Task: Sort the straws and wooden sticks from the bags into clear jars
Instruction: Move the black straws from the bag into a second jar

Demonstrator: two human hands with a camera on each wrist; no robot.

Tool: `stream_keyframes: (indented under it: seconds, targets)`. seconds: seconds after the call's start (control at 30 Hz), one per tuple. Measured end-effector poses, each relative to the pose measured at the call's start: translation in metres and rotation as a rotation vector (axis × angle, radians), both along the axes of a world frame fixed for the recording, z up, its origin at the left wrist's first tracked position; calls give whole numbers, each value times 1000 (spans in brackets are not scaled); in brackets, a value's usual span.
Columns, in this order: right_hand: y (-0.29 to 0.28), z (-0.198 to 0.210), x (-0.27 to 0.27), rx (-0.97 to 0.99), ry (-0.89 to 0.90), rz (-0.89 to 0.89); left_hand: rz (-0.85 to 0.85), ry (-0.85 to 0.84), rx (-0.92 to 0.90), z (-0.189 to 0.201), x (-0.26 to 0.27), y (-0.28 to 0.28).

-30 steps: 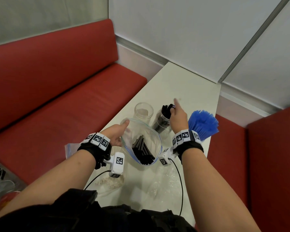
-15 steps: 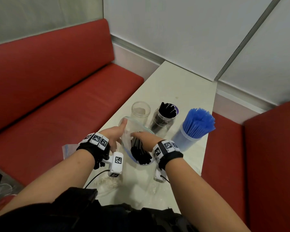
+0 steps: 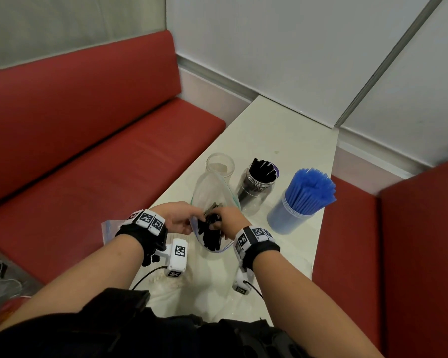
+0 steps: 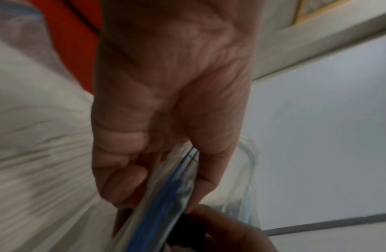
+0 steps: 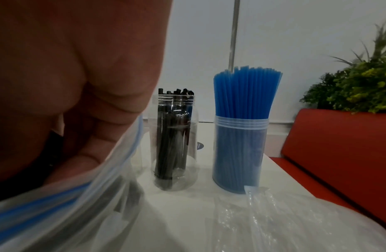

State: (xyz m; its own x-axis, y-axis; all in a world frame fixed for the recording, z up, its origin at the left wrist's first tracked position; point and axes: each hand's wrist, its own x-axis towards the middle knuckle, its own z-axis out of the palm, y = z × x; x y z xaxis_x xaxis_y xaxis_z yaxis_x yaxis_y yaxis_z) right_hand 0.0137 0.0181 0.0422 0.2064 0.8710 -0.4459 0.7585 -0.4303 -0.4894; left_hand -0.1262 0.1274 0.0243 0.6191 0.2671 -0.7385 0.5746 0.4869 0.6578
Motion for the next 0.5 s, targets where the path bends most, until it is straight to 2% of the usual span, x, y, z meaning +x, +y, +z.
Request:
stream_keyframes:
  seconds: [0.17, 0.3, 0.5]
  targets:
    - [1, 11, 12, -8, 19, -17, -7, 60, 110, 22, 1, 13]
    - [-2, 9, 14, 109, -79, -24, 88, 18, 32, 27, 2, 17]
    - [-16, -4, 1, 245, 153, -95, 183, -77, -147, 19, 3, 11]
